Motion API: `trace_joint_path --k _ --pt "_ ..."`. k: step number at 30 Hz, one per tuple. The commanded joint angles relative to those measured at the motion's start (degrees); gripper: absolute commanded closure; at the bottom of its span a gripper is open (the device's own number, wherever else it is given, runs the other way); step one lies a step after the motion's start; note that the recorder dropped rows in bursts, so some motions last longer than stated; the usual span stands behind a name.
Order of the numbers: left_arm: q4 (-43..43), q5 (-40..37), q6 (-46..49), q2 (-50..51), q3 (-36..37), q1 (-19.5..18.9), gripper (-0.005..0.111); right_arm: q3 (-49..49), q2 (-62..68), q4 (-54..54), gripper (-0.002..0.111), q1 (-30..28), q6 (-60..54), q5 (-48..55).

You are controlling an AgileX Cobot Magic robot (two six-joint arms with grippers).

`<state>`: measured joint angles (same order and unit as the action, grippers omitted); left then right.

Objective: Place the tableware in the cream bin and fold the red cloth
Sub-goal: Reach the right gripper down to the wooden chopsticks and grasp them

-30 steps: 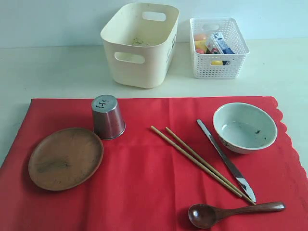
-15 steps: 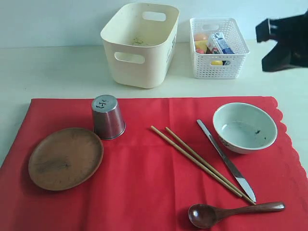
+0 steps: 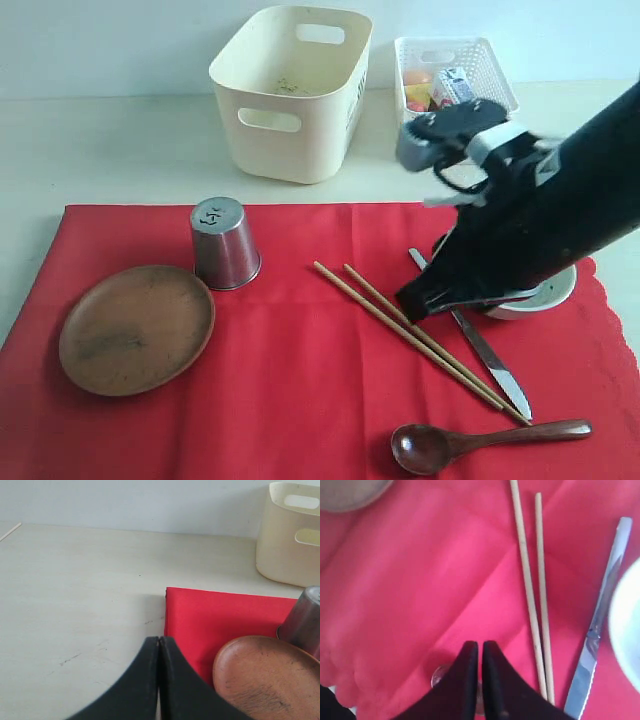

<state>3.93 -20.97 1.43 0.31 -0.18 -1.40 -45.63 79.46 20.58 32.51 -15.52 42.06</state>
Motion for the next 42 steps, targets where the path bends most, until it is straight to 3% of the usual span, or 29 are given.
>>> trace_joint_path --k 1,6,10,24,28,34,38,42 --pt "-0.04 0.71 -0.05 -0.31 0.18 0.36 0.105 0.09 7.01 -3.33 0.088 3.97 0.54 -4.56" --pt "-0.04 0.71 -0.05 -0.31 0.18 0.36 0.105 -1.48 14.26 -5.05 0.064 5.44 0.54 -8.09" --pt "-0.04 0.71 -0.05 -0.31 0.18 0.36 0.105 -4.05 18.12 -9.6 0.053 5.44 0.77 -10.45" --pt "-0.04 0.71 -0.05 -0.31 0.18 0.36 0.105 -8.1 28.6 -23.89 0.051 5.44 12.6 -14.06" --pt "-0.04 0.71 -0.05 -0.31 0.18 0.36 0.105 -8.1 29.8 -23.89 0.058 5.44 12.6 -14.06" --pt "-0.04 0.71 -0.05 -0.31 0.18 0.36 0.105 -8.1 29.93 -23.5 0.092 5.44 12.6 -12.85" --pt "-0.04 0.71 -0.05 -0.31 0.18 0.36 0.105 -8.1 29.79 -22.02 0.108 5.44 12.6 -11.79" --pt "-0.04 0.71 -0.05 -0.31 0.18 0.36 0.105 -8.1 27.89 -20.58 0.108 5.44 12.6 -10.76"
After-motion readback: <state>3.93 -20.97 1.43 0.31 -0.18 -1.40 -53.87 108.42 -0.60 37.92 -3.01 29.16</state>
